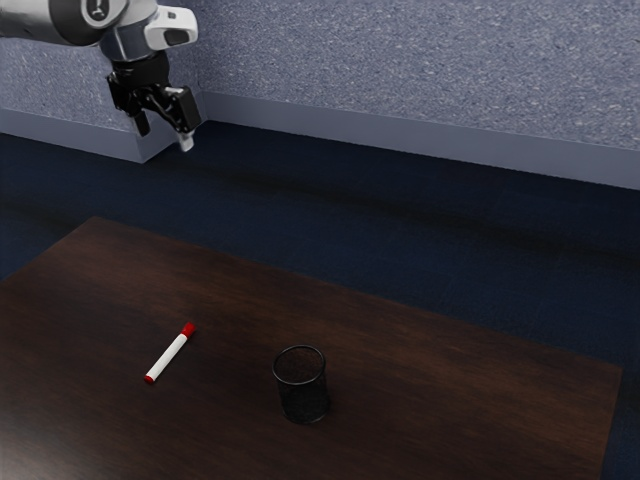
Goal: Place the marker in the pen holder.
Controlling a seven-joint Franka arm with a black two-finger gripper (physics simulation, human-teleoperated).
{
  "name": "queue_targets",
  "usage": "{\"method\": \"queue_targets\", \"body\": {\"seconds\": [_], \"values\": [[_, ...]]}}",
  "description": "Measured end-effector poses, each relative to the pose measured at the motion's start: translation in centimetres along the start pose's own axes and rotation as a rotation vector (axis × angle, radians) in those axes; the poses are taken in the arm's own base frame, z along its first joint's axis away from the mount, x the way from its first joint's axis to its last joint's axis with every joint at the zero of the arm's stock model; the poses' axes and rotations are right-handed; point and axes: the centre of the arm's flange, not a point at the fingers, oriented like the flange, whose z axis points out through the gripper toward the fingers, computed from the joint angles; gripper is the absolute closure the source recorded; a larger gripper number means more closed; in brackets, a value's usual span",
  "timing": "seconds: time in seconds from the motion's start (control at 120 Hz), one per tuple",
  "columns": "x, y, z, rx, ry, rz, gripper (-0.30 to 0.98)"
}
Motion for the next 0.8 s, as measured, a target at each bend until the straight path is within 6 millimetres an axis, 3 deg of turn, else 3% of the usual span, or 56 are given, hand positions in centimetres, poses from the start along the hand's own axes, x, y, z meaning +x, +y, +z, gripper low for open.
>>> {"method": "queue_targets", "body": {"seconds": [0.092,0.192,0.242,0.317,0.417,0.525,0.608,0.8], "values": [[0.0,0.4,0.7,-0.002,-0.011,0.018,0.00],[-0.4,0.5,4.9,-0.027,-0.059,0.010,0.00],[-1.7,-0.2,9.3,0.045,-0.124,-0.042,0.00],[-2.5,1.3,15.1,0.106,-0.180,-0.093,0.00],[-2.0,-0.9,25.3,0.091,-0.238,-0.284,0.00],[-2.7,-2.7,31.3,-0.009,-0.217,-0.402,0.00],[-4.1,-2.3,33.4,-0.065,-0.198,-0.434,0.00],[-7.4,-0.2,32.6,-0.092,-0.140,-0.403,0.03]]}}
